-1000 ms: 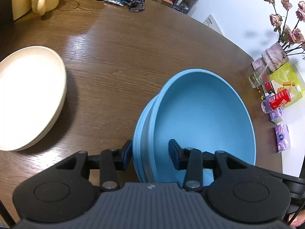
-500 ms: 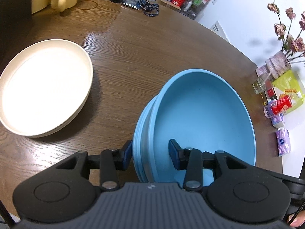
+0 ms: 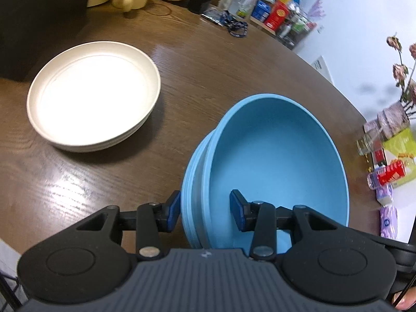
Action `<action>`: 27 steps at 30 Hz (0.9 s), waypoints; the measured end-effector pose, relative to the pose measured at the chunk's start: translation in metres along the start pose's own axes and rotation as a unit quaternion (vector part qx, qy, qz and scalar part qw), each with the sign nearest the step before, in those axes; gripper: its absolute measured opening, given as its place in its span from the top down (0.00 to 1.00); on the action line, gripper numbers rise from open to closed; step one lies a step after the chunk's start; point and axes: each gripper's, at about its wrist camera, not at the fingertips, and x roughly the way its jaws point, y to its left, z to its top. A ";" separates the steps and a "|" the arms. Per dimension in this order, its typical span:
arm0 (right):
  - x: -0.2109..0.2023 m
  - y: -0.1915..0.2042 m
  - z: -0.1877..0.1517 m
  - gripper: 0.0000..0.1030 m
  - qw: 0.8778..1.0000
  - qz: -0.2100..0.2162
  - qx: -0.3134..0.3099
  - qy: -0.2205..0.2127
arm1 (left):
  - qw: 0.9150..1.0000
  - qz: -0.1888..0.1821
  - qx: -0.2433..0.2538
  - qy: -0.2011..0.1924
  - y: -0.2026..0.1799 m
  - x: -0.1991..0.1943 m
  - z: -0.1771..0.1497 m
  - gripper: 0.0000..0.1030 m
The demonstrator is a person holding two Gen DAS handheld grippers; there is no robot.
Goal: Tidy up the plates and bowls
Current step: 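Lift the blue bowl stack with both grippers toward the cream plates, then lower the blue bowl stack onto the cream plate stack with both grippers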
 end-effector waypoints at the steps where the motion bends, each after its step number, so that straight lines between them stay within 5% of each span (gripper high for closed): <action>1: 0.000 0.000 0.000 0.68 1.000 0.002 -0.004 0.002 | 1.000 0.003 -0.005 -0.002 0.001 -0.002 -0.002 0.60; 15: 0.013 0.029 -0.002 0.68 0.999 0.016 -0.044 0.018 | 0.999 0.016 -0.045 -0.025 0.028 -0.019 -0.013 0.60; 27: 0.042 0.085 0.009 0.68 0.999 0.018 -0.050 0.013 | 0.998 0.016 -0.044 -0.034 0.073 -0.035 0.021 0.60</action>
